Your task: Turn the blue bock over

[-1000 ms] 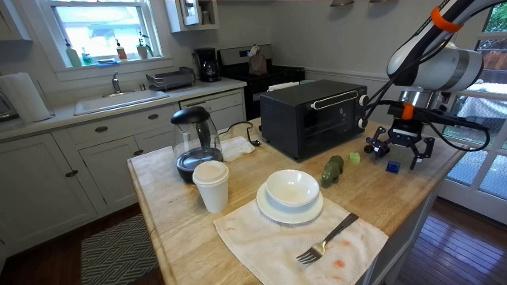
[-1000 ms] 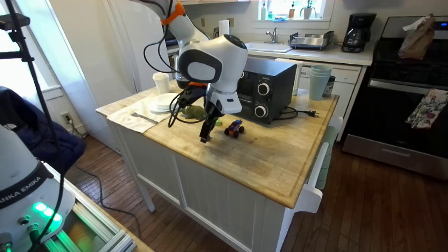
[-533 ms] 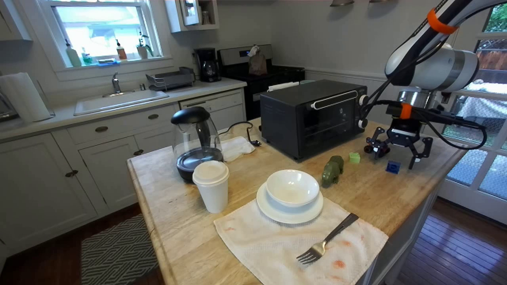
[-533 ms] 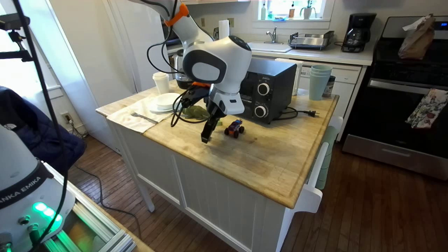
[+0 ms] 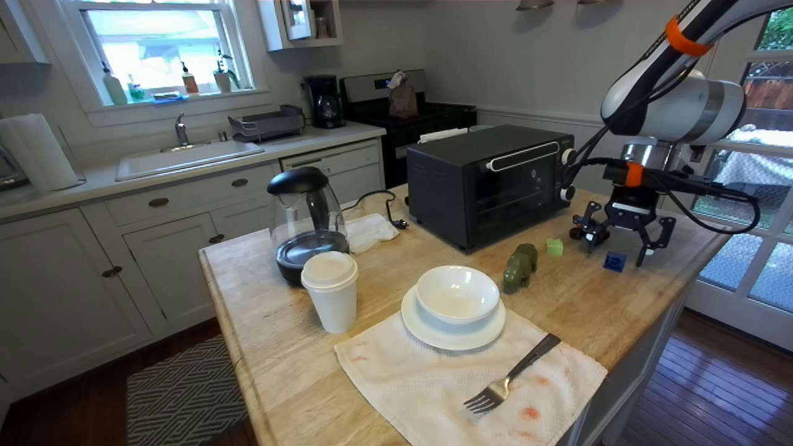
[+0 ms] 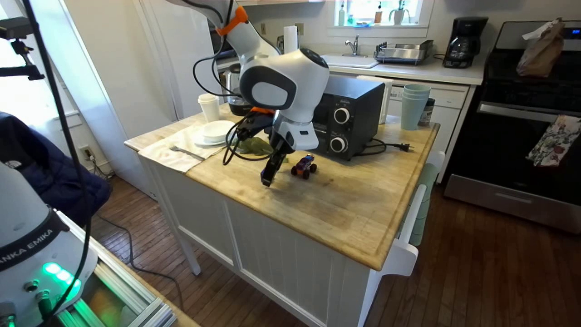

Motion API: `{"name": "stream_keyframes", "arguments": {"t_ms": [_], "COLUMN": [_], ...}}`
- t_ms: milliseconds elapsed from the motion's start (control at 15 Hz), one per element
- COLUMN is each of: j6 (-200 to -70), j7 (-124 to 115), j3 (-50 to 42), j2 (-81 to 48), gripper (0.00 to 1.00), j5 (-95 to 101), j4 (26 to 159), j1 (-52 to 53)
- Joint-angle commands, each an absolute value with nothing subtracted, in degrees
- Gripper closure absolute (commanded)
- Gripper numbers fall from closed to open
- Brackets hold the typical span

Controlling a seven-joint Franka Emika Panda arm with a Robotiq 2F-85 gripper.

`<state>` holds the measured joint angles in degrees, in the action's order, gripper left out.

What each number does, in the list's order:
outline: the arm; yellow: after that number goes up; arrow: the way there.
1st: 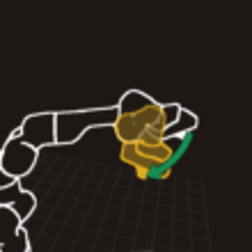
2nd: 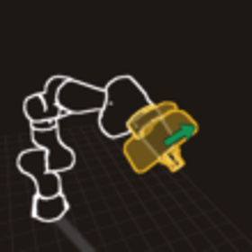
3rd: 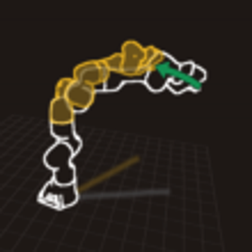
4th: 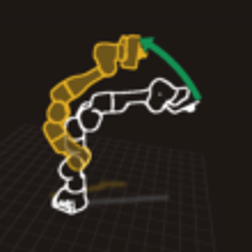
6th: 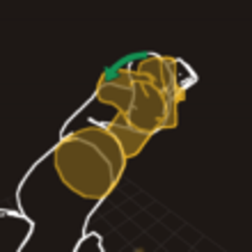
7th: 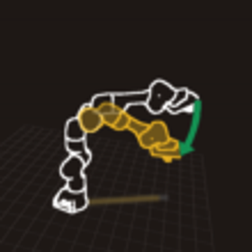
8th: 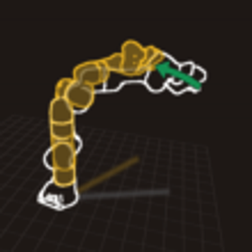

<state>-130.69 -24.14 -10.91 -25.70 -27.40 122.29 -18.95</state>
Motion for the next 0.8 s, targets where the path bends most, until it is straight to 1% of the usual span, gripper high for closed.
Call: {"name": "stream_keyframes", "arguments": {"t_ms": [0,467,533,600,733], "j6": [-128.64,-127.66,-127.64,-127.67,-127.70], "j7": [-22.43,-22.64,-22.63,-22.66,-22.67], "j3": [-11.26,-11.26,-11.26,-11.27,-11.27], "j2": [-26.86,-27.24,-27.26,-27.27,-27.29], "gripper": [0.15,0.24,0.26,0.31,0.33], "j5": [-29.54,-30.92,-31.03,-31.06,-31.06], "j4": [120.52,120.14,120.11,120.12,120.11], "j1": [-19.30,-19.49,-19.48,-19.45,-19.41]}}
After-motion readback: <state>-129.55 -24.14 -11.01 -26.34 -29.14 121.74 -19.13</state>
